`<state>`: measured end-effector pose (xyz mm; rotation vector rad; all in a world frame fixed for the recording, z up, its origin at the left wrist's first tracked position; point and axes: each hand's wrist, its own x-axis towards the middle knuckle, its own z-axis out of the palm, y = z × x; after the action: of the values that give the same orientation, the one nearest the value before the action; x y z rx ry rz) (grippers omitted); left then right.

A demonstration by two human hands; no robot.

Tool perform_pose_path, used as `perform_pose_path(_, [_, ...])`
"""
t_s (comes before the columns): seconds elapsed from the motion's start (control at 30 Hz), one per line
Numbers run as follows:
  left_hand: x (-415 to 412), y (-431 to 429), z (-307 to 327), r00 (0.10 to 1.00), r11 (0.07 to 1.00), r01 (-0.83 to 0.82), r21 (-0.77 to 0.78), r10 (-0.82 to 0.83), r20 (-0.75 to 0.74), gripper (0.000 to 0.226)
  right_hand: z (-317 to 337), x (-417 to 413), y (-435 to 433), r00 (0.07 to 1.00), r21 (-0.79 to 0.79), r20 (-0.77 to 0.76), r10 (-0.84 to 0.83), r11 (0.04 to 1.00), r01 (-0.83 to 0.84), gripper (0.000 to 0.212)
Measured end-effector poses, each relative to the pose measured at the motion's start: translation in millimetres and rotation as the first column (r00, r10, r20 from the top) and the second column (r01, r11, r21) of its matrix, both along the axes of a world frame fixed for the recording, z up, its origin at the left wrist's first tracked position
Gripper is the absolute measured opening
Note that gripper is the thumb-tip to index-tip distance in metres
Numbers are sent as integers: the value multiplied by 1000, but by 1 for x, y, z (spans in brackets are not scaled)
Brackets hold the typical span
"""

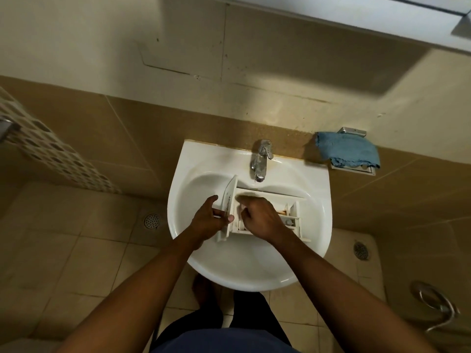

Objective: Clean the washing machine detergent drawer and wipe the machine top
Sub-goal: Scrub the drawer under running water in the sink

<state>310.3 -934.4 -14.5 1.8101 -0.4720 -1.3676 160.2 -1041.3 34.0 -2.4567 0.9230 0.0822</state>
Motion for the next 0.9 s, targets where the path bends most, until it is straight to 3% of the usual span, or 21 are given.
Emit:
perform_pose_path(0.13, [-1,-1,3,1000,1000,3,4,-3,5,94,-12,-3,24,989,-76,-74,127,988,-133,57])
perform_pose_path(0.2, [-1,-1,4,1000,1000,9,7,-9,6,93,-12,-22,40,984,-148,-49,172,973,-178,50])
perform_pose_path(0.27, [0,0,3,1000,1000,24,10,-24,17,94,-1,-36,47,977,-122,-64,205,970,-212,43])
perform_pose_path(0.4, [1,0,2,999,999,33,7,-33,14,96,5,-24,18,998,-49,-28,65,997,-66,32])
perform_pose_path(0.5, [0,0,4,1000,1000,10,6,-10,5,95,-5,-10,15,997,-24,-25,72,997,-73,53])
perform_pose_path(0.6, [0,0,4,1000,1000,15,4,-15,7,96,-13,-19,40,989,-45,-56,139,989,-142,59])
perform_pose_path(0.73, [1,1,2,998,999,46,5,-46,30,96,-5,-43,54,984,-97,-24,177,979,-179,43])
perform_pose_path(0.83, [2,0,3,999,999,45,6,-45,14,96,-2,-35,37,995,-84,-23,93,992,-95,33])
perform_pose_path(0.9, [1,0,3,999,999,40,12,-40,16,96,-9,-24,33,996,-76,17,84,994,-82,37])
